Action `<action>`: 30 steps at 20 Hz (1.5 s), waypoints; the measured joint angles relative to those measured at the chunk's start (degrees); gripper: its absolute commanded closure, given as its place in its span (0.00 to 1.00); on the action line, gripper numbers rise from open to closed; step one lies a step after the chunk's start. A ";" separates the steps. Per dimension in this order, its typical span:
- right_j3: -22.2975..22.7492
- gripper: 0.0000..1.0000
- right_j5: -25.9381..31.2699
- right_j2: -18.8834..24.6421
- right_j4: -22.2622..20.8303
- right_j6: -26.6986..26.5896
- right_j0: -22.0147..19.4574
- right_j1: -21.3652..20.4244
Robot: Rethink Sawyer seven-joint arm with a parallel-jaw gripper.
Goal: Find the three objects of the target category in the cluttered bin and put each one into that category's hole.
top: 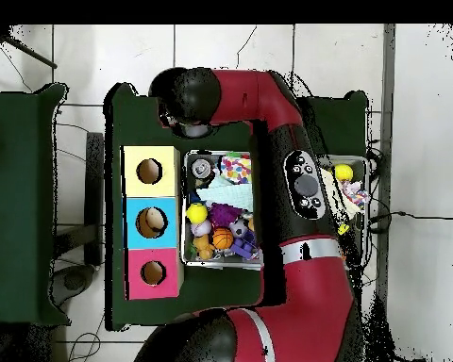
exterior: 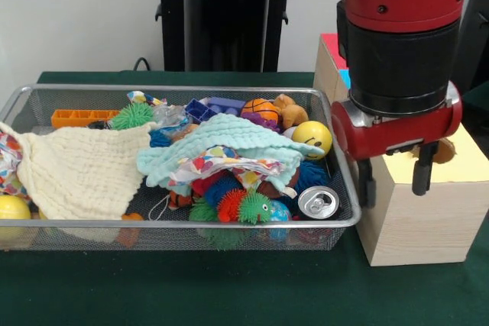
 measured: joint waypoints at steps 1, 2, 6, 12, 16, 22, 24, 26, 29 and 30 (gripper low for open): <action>0.00 0.00 0.00 -0.02 0.00 0.00 0.01 0.00; 0.00 0.00 -0.01 -0.23 0.00 0.00 0.12 -0.04; -0.41 0.00 0.01 -1.18 0.00 0.00 0.69 -0.02; -4.60 0.00 0.75 -1.92 0.00 0.00 0.94 2.03; -7.89 0.00 1.63 -2.21 0.00 0.00 0.54 3.96; -12.69 0.00 3.93 -2.56 -0.01 0.00 -0.74 7.15; -13.84 0.00 4.56 -2.64 -0.02 0.00 -1.07 7.89; -16.06 0.00 6.03 -2.79 -0.02 0.00 -1.64 9.29; -17.67 0.00 7.21 -3.07 -0.01 0.00 -1.93 10.18; -17.86 0.00 7.43 -3.19 -0.01 0.00 -1.97 10.25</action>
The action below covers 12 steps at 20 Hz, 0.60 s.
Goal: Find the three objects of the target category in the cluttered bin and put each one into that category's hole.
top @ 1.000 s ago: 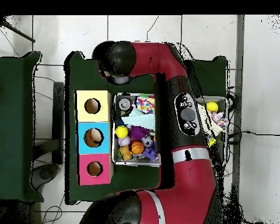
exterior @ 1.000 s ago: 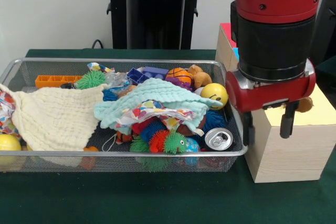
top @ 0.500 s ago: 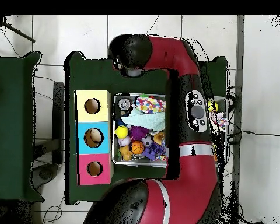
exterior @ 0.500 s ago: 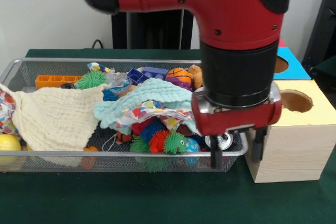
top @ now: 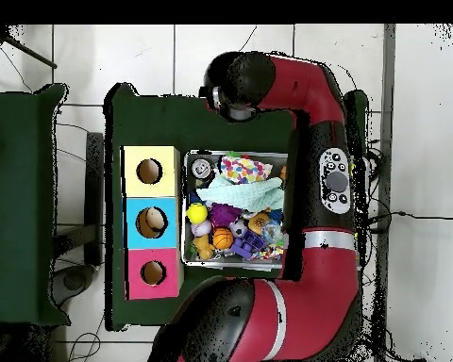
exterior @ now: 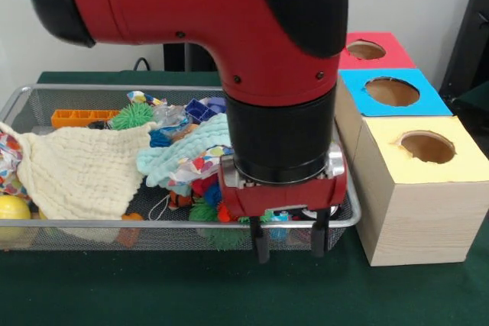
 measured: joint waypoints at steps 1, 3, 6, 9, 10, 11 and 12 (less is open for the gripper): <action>-0.02 0.00 0.12 -0.11 -0.01 0.00 -0.02 -0.02; 0.12 0.00 0.24 -0.59 0.06 0.00 -0.02 -0.41; 1.32 0.00 0.25 -1.03 0.45 0.00 -0.03 -1.64; 4.16 0.00 0.24 -1.75 1.27 0.00 -0.04 -4.05; 5.44 0.00 0.23 -2.07 1.69 0.00 -0.04 -5.09; 7.31 0.00 0.23 -2.45 2.37 0.00 -0.05 -6.61; 8.38 0.00 0.23 -2.65 2.73 0.00 -0.06 -7.50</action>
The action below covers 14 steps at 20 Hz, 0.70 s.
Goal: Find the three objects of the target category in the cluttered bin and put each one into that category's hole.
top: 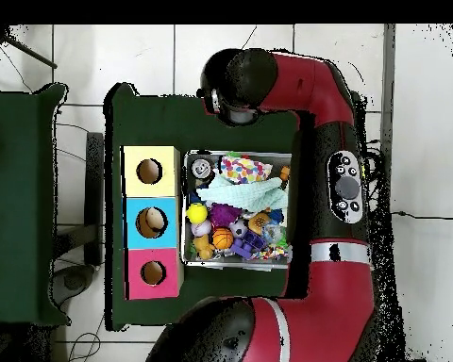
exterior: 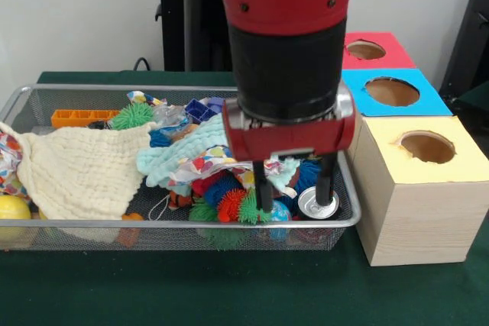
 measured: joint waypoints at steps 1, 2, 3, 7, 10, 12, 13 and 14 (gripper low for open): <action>1.23 0.00 0.01 -0.29 0.41 0.00 0.01 -1.07; 1.97 0.00 0.01 -0.45 0.64 0.00 0.01 -1.70; 3.50 0.00 -0.05 -0.78 1.03 0.00 0.01 -3.10; 6.53 0.00 -0.04 -1.69 2.02 0.00 0.01 -6.48; 7.11 0.00 -0.05 -2.12 2.38 0.00 0.01 -7.65; 7.20 0.00 -0.05 -2.28 2.48 0.00 0.00 -8.01; 7.19 0.00 -0.05 -2.49 2.62 0.00 0.00 -8.42; 7.20 0.00 -0.05 -2.56 2.62 0.00 0.01 -8.52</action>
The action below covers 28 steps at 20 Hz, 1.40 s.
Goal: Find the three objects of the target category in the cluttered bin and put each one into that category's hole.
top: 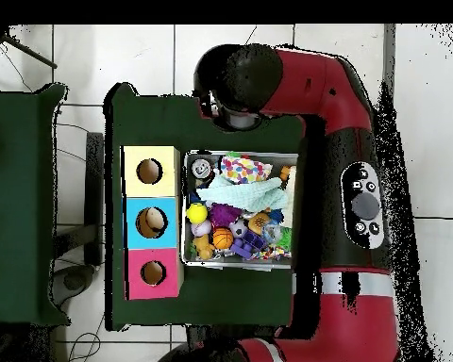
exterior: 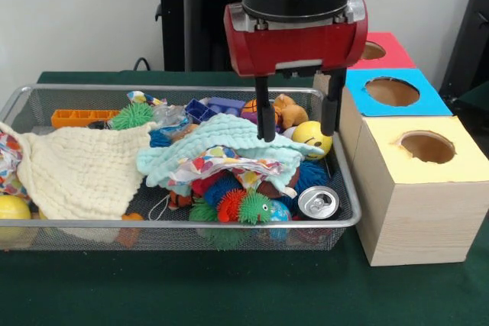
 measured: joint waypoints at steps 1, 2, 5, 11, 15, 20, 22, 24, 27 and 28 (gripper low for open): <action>0.00 0.00 0.00 -0.05 0.00 0.00 0.00 -0.06; 0.00 0.00 -0.01 -0.20 0.03 0.00 -0.01 -0.15; 0.00 0.00 -0.21 -0.35 0.12 0.00 -0.01 -0.11; -0.01 0.00 -2.84 -0.45 0.13 0.00 -0.01 0.90; 0.00 0.00 -4.85 -0.45 0.12 0.00 -0.01 2.27; 0.00 0.00 -5.95 -0.45 0.12 0.00 -0.01 3.93; 0.00 0.00 -6.18 -0.45 0.12 0.00 -0.01 4.36; 0.04 0.00 -6.65 -0.45 0.12 0.00 -0.05 4.71; 0.14 0.00 -7.27 -0.45 0.12 0.00 -0.14 4.77; 0.16 0.00 -7.53 -0.45 0.13 0.00 -0.19 4.76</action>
